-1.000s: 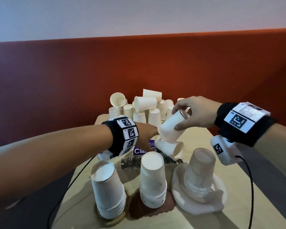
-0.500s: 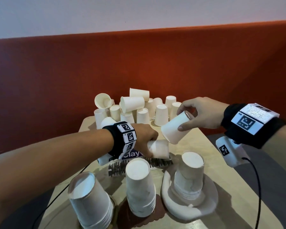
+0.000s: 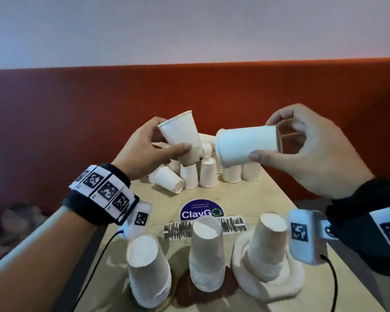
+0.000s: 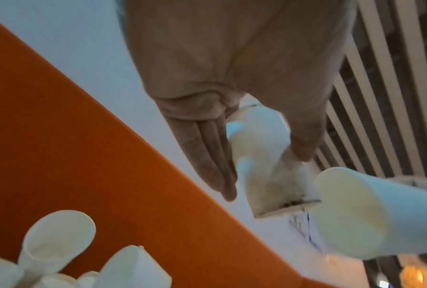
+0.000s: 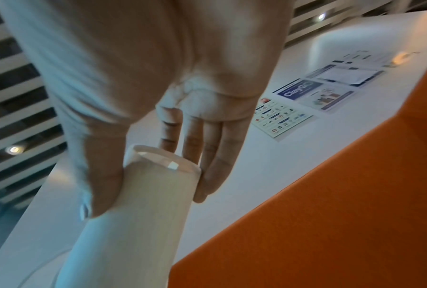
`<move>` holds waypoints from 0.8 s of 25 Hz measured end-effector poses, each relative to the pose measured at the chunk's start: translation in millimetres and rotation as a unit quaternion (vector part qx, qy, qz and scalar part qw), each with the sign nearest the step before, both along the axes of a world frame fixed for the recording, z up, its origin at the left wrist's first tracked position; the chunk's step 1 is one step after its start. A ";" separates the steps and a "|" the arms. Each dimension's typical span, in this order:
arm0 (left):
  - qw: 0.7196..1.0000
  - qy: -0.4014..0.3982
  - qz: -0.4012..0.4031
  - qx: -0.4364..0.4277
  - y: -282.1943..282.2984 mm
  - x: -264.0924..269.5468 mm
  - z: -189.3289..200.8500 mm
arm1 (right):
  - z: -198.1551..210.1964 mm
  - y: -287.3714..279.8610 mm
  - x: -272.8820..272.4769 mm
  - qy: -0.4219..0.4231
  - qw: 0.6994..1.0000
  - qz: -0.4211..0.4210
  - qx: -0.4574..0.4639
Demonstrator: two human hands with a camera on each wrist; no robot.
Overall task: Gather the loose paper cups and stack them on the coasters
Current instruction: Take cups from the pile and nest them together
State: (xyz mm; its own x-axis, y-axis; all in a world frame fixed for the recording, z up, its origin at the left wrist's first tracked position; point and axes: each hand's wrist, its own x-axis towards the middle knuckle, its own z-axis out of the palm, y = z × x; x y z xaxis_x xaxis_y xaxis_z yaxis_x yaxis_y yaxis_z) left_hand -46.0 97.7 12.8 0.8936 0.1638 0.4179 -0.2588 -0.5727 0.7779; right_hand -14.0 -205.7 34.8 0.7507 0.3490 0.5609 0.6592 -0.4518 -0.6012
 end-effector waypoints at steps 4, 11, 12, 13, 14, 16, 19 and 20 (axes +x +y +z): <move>0.993 -0.036 -0.022 -0.114 -14.5 -32.1 -1.8 | -22.1 5.8 -22.9 -0.005 0.991 0.022 0.130; 0.988 -0.010 -0.058 -0.141 -9.7 -35.9 -2.2 | -52.0 33.2 -30.5 0.058 0.973 0.100 0.199; 0.989 -0.005 -0.055 -0.137 -6.6 -32.1 -6.5 | -53.8 36.7 -29.2 0.055 0.975 0.099 0.192; 0.990 0.004 -0.053 -0.133 -5.0 -29.3 -12.7 | -55.5 39.3 -28.0 0.050 0.977 0.095 0.182; 0.990 0.015 -0.053 -0.131 -3.6 -27.1 -19.7 | -57.0 41.5 -26.8 0.048 0.979 0.091 0.175; 0.989 0.040 -0.059 -0.131 -1.0 -21.9 -32.4 | -60.3 45.6 -22.2 0.050 0.979 0.090 0.178; 0.986 0.039 -0.047 -0.157 0.5 -20.1 -46.3 | -68.4 53.0 -19.5 0.069 0.975 0.091 0.193; 0.984 0.035 -0.038 -0.169 0.9 -18.8 -51.5 | -72.1 55.0 -18.6 0.073 0.975 0.089 0.192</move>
